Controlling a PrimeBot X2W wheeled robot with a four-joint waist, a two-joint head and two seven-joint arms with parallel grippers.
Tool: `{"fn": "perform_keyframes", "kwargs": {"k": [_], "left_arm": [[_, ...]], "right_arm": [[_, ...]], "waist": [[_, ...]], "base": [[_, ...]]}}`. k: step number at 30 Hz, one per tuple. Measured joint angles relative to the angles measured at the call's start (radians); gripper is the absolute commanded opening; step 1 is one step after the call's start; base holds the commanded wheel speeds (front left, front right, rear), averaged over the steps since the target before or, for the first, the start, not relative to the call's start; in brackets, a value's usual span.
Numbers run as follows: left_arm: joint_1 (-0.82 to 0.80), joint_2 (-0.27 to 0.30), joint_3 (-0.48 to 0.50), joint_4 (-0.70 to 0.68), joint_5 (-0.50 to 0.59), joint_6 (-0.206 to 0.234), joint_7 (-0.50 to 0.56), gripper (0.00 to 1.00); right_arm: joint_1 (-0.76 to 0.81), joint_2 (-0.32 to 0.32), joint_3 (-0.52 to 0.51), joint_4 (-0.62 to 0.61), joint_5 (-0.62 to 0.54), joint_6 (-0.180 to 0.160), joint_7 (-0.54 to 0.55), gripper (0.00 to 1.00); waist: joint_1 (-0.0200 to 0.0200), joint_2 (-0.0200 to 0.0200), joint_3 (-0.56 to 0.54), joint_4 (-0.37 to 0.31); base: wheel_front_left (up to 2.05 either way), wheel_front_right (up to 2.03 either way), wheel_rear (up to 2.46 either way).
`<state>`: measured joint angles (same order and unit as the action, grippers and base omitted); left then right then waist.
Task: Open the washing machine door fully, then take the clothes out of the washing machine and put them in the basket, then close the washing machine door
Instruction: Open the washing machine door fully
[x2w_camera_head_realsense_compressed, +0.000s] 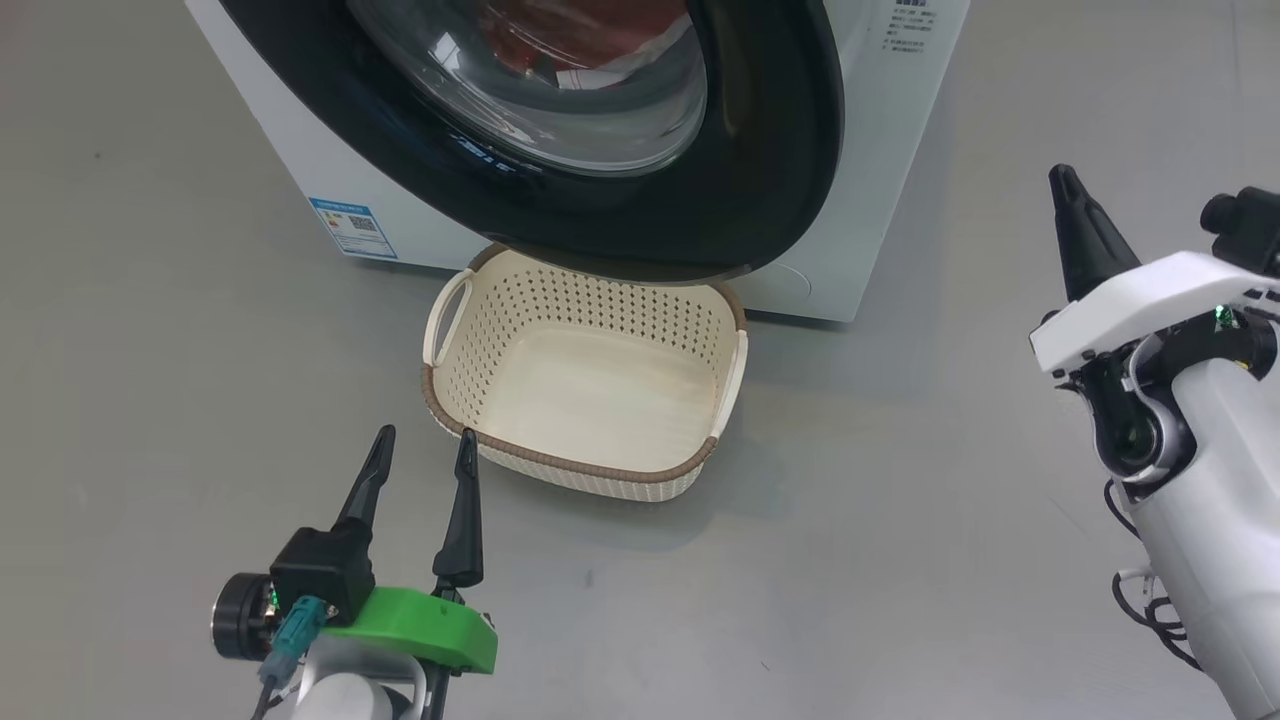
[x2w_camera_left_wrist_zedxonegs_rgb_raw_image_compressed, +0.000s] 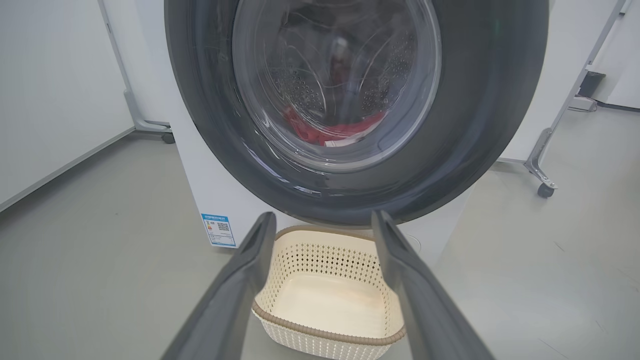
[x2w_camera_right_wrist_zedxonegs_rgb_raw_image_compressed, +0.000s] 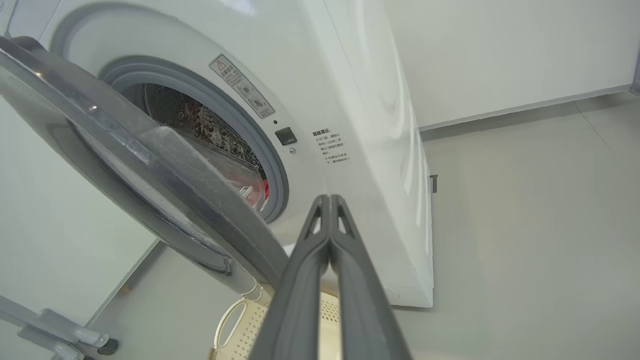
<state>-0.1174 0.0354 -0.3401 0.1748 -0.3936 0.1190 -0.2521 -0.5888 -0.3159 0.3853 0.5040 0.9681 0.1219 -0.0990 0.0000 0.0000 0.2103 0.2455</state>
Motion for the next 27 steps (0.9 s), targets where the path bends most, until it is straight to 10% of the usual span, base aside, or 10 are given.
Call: {"fn": "perform_keyframes", "kwargs": {"k": [5,8,27], "left_arm": [[0.007,0.002,0.023,-0.012,0.008,0.000,0.000,1.00],[0.013,0.002,0.035,-0.017,0.009,0.000,0.000,1.00],[0.020,0.003,0.076,-0.071,0.035,0.000,0.000,1.00]], "right_arm": [[0.072,-0.017,0.043,-0.042,-0.108,-0.013,-0.087,0.00],[0.108,-0.017,0.047,-0.055,-0.133,-0.039,-0.125,1.00],[0.290,-0.010,0.065,-0.165,-0.284,-0.178,-0.149,1.00]], "waist": [[0.0000,0.0000,-0.013,-0.020],[0.0000,0.0000,-0.019,-0.030],[0.0000,0.0000,-0.030,-0.063]], "base": [[0.00,0.00,0.00],[0.00,0.00,0.00],[0.00,0.00,0.00]]}}
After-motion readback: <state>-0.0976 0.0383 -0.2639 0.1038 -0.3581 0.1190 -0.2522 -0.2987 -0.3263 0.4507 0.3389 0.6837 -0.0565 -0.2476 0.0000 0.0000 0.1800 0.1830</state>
